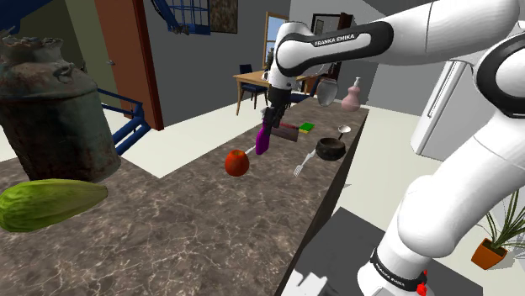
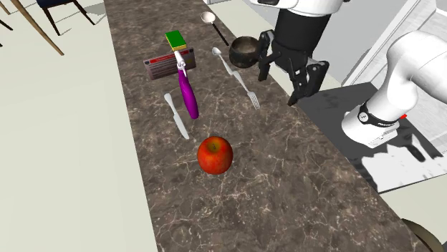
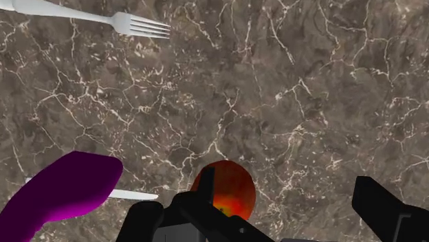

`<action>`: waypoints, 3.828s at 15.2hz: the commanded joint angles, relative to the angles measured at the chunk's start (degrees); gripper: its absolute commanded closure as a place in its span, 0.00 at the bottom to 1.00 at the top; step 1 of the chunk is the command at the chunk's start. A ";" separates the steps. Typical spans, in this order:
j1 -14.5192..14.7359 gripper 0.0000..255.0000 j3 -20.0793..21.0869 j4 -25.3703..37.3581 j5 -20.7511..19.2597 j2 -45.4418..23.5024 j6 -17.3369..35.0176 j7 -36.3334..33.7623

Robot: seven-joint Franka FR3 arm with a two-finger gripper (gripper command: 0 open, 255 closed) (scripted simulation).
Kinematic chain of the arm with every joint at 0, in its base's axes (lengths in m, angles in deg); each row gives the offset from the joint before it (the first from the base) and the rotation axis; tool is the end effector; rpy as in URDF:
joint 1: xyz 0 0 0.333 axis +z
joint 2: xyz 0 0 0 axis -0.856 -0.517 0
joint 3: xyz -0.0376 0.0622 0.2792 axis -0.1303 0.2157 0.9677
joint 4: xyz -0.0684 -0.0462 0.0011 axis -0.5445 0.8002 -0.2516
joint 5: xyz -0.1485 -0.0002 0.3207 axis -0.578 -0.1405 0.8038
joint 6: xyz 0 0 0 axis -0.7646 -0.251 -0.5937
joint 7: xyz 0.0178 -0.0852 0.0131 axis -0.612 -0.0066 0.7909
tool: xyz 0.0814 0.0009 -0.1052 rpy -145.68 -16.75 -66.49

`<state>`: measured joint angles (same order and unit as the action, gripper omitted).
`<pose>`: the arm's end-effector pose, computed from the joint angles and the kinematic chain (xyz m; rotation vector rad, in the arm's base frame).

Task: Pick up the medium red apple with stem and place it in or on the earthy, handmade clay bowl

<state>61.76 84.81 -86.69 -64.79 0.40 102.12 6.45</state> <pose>0.4546 0.0109 0.4889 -3.0315 -0.5362 -0.1183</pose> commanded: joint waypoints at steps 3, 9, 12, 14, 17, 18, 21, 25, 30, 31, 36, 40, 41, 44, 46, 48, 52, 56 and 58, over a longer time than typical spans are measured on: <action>0.52 0.00 -0.28 6.87 0.74 -9.49 1.28 3.08; 0.65 0.00 -0.15 19.06 1.79 -23.90 1.45 7.48; 0.58 0.00 0.22 26.44 2.11 -31.35 0.51 9.31; 0.54 0.00 0.39 29.22 2.17 -33.99 0.01 9.88; 0.64 0.00 0.46 27.58 2.25 -34.45 2.13 9.94; 0.67 0.00 0.48 27.06 2.28 -34.63 2.83 9.97; 0.79 0.00 0.57 25.38 2.39 -35.40 5.28 10.05; 0.79 0.00 0.57 25.38 2.39 -35.40 5.28 10.05; 0.79 1.00 0.57 25.38 2.39 -35.39 5.27 10.05; 0.79 1.00 0.57 25.38 2.39 -35.39 5.27 10.05; 0.80 1.00 0.57 25.34 2.39 -35.32 5.24 10.03; 0.78 1.00 0.56 25.81 2.35 -35.15 4.61 9.99; 0.78 1.00 0.55 26.25 2.32 -34.92 3.93 9.92; 0.77 1.00 0.52 27.72 2.22 -34.31 1.87 9.72; 0.76 1.00 0.50 28.76 2.16 -33.96 0.48 9.59; 0.75 1.00 0.49 29.86 2.10 -33.65 -0.92 9.46; 0.72 1.00 0.46 32.27 2.00 -33.18 -3.79 9.21; 0.69 1.00 0.44 34.96 1.92 -32.91 -6.74 8.96; 0.66 1.00 0.43 36.42 1.88 -32.85 -8.25 8.83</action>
<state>62.43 85.25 -50.70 -62.88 -32.66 94.53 15.34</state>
